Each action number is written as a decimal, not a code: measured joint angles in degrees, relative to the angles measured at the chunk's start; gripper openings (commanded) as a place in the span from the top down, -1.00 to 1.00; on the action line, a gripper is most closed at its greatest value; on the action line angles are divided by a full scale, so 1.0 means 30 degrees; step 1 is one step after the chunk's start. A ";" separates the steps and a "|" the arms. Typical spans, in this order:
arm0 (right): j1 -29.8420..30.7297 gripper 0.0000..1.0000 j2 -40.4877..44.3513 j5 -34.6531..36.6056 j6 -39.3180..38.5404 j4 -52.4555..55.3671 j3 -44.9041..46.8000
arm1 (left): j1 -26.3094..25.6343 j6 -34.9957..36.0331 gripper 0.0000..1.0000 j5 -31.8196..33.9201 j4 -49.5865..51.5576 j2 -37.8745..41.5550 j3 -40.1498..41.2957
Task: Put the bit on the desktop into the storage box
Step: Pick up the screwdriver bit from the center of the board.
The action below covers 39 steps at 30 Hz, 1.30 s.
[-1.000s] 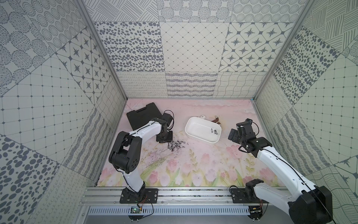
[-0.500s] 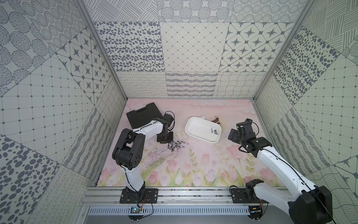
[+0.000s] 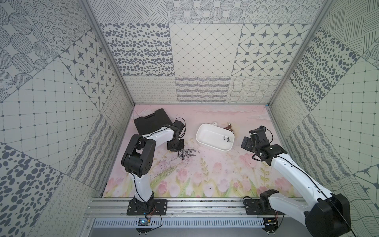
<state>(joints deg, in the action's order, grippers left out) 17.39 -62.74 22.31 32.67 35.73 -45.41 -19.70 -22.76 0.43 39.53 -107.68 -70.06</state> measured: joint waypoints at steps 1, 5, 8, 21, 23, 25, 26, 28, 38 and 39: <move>-0.0022 -0.93 -0.0051 0.0007 0.0000 0.0007 0.0000 | 0.0000 0.0007 0.56 0.0000 0.0000 -0.0044 -0.0051; -0.0036 -0.94 -0.0087 0.0007 0.0000 0.0000 -0.0007 | 0.0000 0.0007 0.62 0.0051 0.0044 -0.0233 -0.0240; -0.0036 -0.94 -0.0087 0.0015 0.0022 0.0000 -0.0007 | 0.0000 0.0007 0.66 0.0066 0.0044 -0.0299 -0.0335; -0.0036 -0.93 0.0823 0.0240 0.0131 0.0007 0.0000 | 0.0000 0.0015 0.79 0.0066 0.0029 -0.0204 -0.0357; -0.0036 -0.93 0.0947 0.0284 0.0138 0.0000 0.0000 | 0.0000 0.0022 0.79 0.0058 -0.0022 -0.0095 -0.0350; -0.0036 -0.94 0.1005 0.0306 0.0138 0.0000 0.0000 | 0.0000 0.0022 0.80 0.0058 -0.0044 0.0087 -0.0335; -0.0036 -0.94 0.1035 0.0306 0.0138 0.0007 0.0000 | 0.0000 0.0044 0.82 0.0058 -0.0036 0.0262 -0.0328; -0.0036 -0.94 0.1100 0.0306 0.0182 0.0000 0.0000 | 0.0000 0.0102 0.85 0.0051 -0.0036 0.0634 -0.0321; -0.0044 -0.94 0.1792 0.0270 0.0481 -0.0233 0.0204 | -0.0087 0.0146 0.88 -0.0423 0.0058 0.3679 -0.0641; -0.0044 -0.94 0.1902 0.0270 0.0488 -0.0277 0.0248 | -0.0175 0.0146 0.88 -0.0503 0.0109 0.3993 -0.0838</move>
<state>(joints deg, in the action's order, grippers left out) 17.26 -57.04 23.11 34.13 34.89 -44.66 -20.23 -22.33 -1.08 39.86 -95.70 -72.58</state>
